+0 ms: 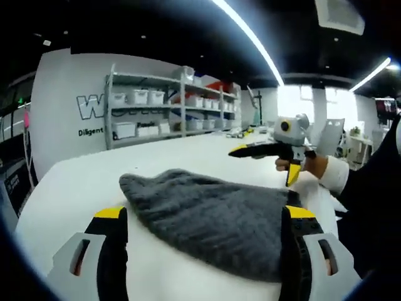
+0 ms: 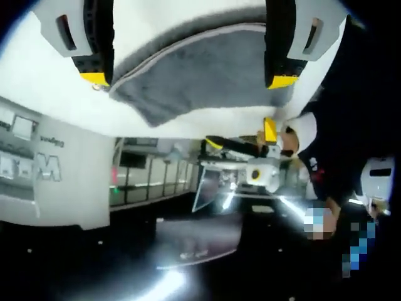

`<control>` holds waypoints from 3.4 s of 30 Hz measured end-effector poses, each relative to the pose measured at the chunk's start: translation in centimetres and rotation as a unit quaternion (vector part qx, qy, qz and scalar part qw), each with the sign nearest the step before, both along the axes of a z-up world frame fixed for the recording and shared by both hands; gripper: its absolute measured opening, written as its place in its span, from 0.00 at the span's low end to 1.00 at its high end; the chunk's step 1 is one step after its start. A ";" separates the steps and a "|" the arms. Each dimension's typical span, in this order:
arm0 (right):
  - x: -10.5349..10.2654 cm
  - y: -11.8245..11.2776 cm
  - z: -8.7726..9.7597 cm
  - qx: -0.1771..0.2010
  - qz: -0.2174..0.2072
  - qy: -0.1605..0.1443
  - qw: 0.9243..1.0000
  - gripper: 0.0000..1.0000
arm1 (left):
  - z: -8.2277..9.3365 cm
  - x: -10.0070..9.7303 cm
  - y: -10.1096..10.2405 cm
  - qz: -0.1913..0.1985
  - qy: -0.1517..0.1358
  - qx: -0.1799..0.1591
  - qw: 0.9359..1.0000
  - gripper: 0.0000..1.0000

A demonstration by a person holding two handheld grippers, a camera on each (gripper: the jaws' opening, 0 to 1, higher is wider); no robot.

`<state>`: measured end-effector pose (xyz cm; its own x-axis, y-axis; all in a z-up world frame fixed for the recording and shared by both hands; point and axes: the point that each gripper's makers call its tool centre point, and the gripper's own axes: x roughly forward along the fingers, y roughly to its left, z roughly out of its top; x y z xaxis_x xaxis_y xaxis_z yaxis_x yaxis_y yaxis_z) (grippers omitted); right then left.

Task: Open the folded towel by lifting each exposed corner and separating the folded layers until the towel lies flat within the target outline without major curled edges

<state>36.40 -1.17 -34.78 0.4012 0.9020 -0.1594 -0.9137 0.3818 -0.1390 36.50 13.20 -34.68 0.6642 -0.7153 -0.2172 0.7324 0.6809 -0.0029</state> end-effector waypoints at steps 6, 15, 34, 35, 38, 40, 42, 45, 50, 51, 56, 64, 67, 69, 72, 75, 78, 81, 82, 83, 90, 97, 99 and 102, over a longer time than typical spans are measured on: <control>-1.6 -0.1 0.2 0.000 0.006 0.006 1.000 0.99 | -1.2 -2.0 0.0 0.002 0.022 0.017 1.000 1.00; -4.4 -0.2 -2.1 -0.052 0.014 0.001 0.999 0.97 | -1.1 -5.4 -1.0 -0.022 0.021 -0.019 0.999 0.95; -7.6 -2.1 -4.3 -0.111 0.061 -0.017 0.992 0.61 | -4.1 -8.9 -3.8 -0.056 0.020 0.071 0.996 0.87; -7.9 -2.1 -4.2 -0.110 0.066 -0.016 0.992 0.59 | -4.5 -9.0 -3.9 -0.058 0.020 0.080 0.995 0.84; -8.1 -2.0 -4.2 -0.108 0.069 -0.002 0.992 0.49 | -4.6 -8.8 -3.4 -0.060 -0.001 0.097 0.994 0.78; -8.0 -2.2 -4.8 -0.129 0.063 0.000 0.990 0.45 | -4.5 -8.8 -3.5 -0.063 0.003 0.090 0.994 0.76; -8.1 -2.2 -5.0 -0.135 0.065 0.003 0.989 0.43 | -4.3 -8.7 -3.5 -0.058 0.006 0.083 0.995 0.75; -8.2 -2.4 -5.6 -0.147 0.068 0.003 0.987 0.35 | -4.3 -8.6 -3.2 -0.056 -0.002 0.091 0.994 0.69; -8.2 -2.4 -6.0 -0.162 0.069 0.002 0.984 0.30 | -5.4 -8.2 -2.4 -0.048 0.006 0.123 0.991 0.71; -8.3 -2.3 -5.9 -0.160 0.070 0.006 0.985 0.27 | -5.5 -8.1 -2.2 -0.046 0.008 0.124 0.991 0.71; -8.8 -1.8 -6.1 -0.156 0.074 0.042 0.984 0.08 | -5.2 -7.6 -1.0 -0.037 0.008 0.120 0.992 0.66; -9.9 -0.5 -6.2 -0.149 0.090 0.073 0.982 0.01 | -5.1 -7.9 0.3 -0.050 -0.012 0.135 0.989 0.44; -10.4 0.4 -6.2 -0.145 0.100 0.076 0.981 0.01 | -5.0 -7.9 1.0 -0.051 -0.017 0.135 0.989 0.37; -10.4 0.7 -6.3 -0.142 0.102 0.082 0.981 0.01 | -5.0 -7.9 1.2 -0.050 -0.020 0.135 0.989 0.33; -10.9 1.1 -6.1 -0.137 0.112 0.084 0.981 0.01 | -5.0 -7.9 1.6 -0.048 -0.024 0.136 0.989 0.30; -11.2 1.4 -6.2 -0.140 0.119 0.078 0.980 0.01 | -4.7 -7.7 2.0 -0.043 -0.036 0.140 0.988 0.30; -11.1 1.5 -6.0 -0.138 0.121 0.077 0.980 0.01 | -4.5 -7.8 2.0 -0.046 -0.030 0.126 0.990 0.25; -11.0 1.3 -5.6 -0.126 0.122 0.077 0.981 0.03 | -4.6 -8.0 1.7 -0.052 -0.020 0.117 0.992 0.18; -10.9 1.1 -5.5 -0.123 0.120 0.076 0.982 0.03 | -4.7 -8.0 1.6 -0.053 -0.019 0.118 0.991 0.17; -10.8 0.9 -5.4 -0.122 0.118 0.076 0.983 0.03 | -4.9 -8.0 1.6 -0.052 -0.017 0.122 0.991 0.17; -9.8 -0.3 -4.6 -0.130 0.090 0.039 0.987 0.16 | -4.0 -7.9 1.4 -0.041 -0.071 0.136 0.987 0.06; -6.2 -1.3 -3.7 -0.060 -0.007 0.114 0.992 0.12 | -3.8 -7.6 2.3 -0.003 -0.063 0.115 0.991 0.04; -5.2 -2.0 -4.2 -0.071 -0.035 0.113 0.991 0.09 | -3.8 -7.3 2.7 0.017 -0.076 0.128 0.989 0.04; -4.0 -2.1 -4.0 -0.054 -0.067 0.120 0.989 0.08 | -3.5 -7.3 2.8 0.024 -0.070 0.109 0.991 0.04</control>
<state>32.38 -3.31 -38.83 0.4558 0.8151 -0.3576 -0.8672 0.4972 0.0280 29.19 16.01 -38.16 0.7311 -0.6280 -0.2667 0.6817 0.6888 0.2467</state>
